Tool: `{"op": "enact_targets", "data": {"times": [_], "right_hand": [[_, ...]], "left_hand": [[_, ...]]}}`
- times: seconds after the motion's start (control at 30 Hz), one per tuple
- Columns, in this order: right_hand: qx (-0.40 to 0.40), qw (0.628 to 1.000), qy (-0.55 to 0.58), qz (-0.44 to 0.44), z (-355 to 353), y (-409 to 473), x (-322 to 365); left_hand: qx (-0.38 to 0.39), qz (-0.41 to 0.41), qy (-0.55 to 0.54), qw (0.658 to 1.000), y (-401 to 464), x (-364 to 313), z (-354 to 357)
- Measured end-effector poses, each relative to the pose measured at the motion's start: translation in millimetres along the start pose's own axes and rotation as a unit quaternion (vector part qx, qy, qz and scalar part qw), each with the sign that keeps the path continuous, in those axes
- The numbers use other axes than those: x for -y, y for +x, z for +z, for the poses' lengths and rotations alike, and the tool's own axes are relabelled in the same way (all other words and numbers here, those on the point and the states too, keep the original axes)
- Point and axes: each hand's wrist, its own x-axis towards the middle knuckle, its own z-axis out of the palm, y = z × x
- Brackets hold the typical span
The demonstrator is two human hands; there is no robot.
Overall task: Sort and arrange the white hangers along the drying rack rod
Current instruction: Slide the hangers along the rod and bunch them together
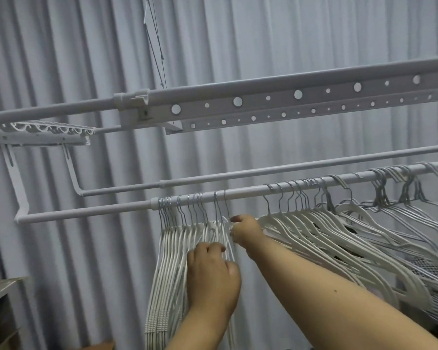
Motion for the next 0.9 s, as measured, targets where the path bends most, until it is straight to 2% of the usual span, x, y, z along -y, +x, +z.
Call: {"op": "enact_targets", "data": {"times": [0.1, 0.27, 0.33, 0.47, 0.57, 0.63, 0.7, 0.8, 0.9], "right_hand": [[-0.045, 0.995, -0.071, -0.048, -16.5, -7.8, -4.1], [-0.198, 0.957, -0.206, -0.06, -57.7, -28.7, -7.4], [-0.207, 0.941, -0.265, -0.045, -69.8, -36.4, -11.9], [-0.166, 0.933, -0.318, 0.001, -83.7, -43.8, -21.2], [-0.141, 0.946, -0.292, 0.007, -88.3, -48.3, -22.1], [-0.133, 0.956, -0.263, 0.009, -89.0, -51.6, -20.9], [-0.119, 0.968, -0.221, 0.004, -86.6, -55.0, -19.4], [-0.066, 0.996, -0.057, 0.016, -83.9, -59.0, -19.9], [-0.039, 0.999, -0.013, -0.001, -82.3, -61.6, -19.4]], "left_hand": [[0.015, 0.015, -0.06, 0.998, 2.6, -7.8, 4.7], [0.082, 0.001, -0.162, 0.983, 2.7, -29.4, 12.9], [0.119, -0.018, -0.193, 0.974, 3.6, -38.7, 17.5], [0.202, -0.097, -0.256, 0.94, 6.7, -47.1, 34.6], [0.246, -0.16, -0.299, 0.908, 8.4, -46.2, 56.1], [0.279, -0.198, -0.344, 0.875, 8.1, -52.4, 61.8], [0.296, -0.208, -0.371, 0.855, 7.5, -59.2, 61.2], [0.31, -0.193, -0.374, 0.852, 5.9, -61.2, 63.4], [0.28, -0.192, -0.352, 0.872, 5.4, -62.2, 60.6]]}}
